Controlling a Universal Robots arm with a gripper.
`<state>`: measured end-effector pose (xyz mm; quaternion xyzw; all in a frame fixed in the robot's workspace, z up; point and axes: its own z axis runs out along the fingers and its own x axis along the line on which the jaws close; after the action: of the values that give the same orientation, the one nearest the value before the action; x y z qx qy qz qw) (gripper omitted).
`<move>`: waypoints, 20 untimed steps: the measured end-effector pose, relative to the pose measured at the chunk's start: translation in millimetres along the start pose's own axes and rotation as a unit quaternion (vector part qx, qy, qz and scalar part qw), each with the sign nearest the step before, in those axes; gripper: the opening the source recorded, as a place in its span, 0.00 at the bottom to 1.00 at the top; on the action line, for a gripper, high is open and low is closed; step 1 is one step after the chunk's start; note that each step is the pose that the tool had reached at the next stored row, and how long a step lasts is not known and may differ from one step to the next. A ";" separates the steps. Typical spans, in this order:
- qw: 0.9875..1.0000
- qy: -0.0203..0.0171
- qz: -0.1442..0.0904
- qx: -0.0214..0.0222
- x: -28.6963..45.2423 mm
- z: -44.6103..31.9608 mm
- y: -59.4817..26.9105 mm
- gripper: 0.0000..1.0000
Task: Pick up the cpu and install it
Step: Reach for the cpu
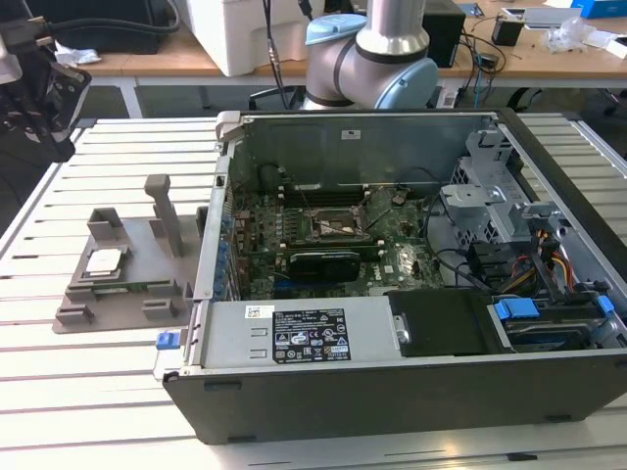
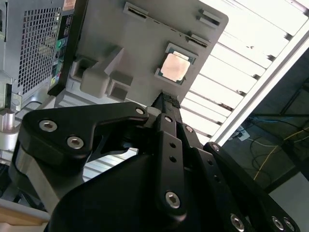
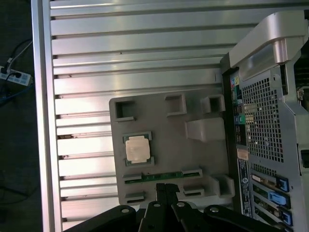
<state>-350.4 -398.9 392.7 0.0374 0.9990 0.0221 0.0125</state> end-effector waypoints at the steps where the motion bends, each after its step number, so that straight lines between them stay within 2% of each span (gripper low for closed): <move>1: 1.000 0.000 0.000 0.000 2.1 0.0 -0.2 0.11; 10: 1.000 0.000 0.000 0.000 25.9 -0.6 -1.9 0.11; 20: 1.000 0.000 0.000 0.000 27.4 -0.6 -2.0 0.11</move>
<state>-377.9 -398.9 392.6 0.0374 0.9990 0.0221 0.0125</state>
